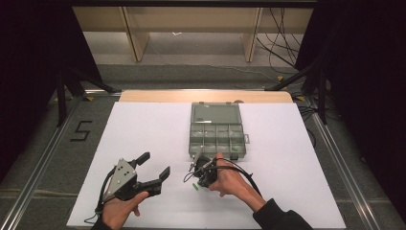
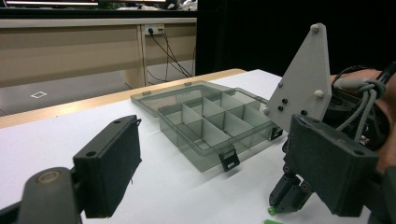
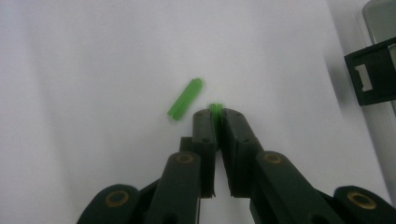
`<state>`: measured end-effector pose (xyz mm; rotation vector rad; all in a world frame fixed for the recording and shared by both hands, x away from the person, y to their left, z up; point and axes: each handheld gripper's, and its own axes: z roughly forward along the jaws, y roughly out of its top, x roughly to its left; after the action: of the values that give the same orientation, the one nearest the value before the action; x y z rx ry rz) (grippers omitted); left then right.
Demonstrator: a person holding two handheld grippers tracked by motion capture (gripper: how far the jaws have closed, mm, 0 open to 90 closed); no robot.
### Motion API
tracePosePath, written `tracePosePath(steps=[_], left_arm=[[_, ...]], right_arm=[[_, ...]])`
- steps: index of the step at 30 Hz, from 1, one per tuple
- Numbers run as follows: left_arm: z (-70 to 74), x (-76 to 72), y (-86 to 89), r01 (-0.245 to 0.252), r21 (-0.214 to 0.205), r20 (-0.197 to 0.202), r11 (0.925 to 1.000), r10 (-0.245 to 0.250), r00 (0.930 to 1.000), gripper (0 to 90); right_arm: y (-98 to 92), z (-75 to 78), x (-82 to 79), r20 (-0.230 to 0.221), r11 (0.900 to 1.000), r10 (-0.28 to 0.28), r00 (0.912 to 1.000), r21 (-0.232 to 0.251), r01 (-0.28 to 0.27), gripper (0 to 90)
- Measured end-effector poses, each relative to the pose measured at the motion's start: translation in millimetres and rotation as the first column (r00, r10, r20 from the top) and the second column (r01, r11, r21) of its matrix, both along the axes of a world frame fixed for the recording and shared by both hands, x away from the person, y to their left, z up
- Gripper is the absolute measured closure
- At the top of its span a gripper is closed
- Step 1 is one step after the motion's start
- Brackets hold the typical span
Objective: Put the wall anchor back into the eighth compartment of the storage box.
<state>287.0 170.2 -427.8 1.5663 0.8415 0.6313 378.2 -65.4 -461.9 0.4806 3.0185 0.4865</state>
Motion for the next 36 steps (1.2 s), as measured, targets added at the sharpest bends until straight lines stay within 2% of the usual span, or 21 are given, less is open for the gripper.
tracePosePath(steps=[6,9,11,27,36], left_arm=[[0.0,-0.2,-0.1,0.0,0.0,0.0,1.0,0.0,1.0,17.4],[0.1,0.2,0.3,-0.001,0.001,0.001,1.0,0.001,1.0,17.5],[0.0,0.2,0.3,-0.001,0.001,0.001,1.0,0.001,1.0,17.5],[0.5,-0.4,0.3,-0.003,-0.005,0.001,1.0,0.003,1.0,17.6],[0.1,-0.2,0.7,-0.005,-0.005,-0.001,1.0,0.005,1.0,17.6]], right_arm=[[-1.4,0.8,1.1,-0.007,1.0,0.005,1.0,0.005,-0.005,84.5],[-4.6,3.7,3.5,0.008,1.0,0.008,0.9999,0.005,-0.008,84.5],[-6.2,6.1,4.0,-0.008,0.9997,-0.006,1.0,0.024,0.006,84.5],[-25.6,25.3,14.6,0.023,0.9961,-0.038,0.999,0.081,0.036,84.5],[-44.1,46.4,20.6,0.058,0.9875,-0.092,0.9941,0.134,0.083,84.5]])
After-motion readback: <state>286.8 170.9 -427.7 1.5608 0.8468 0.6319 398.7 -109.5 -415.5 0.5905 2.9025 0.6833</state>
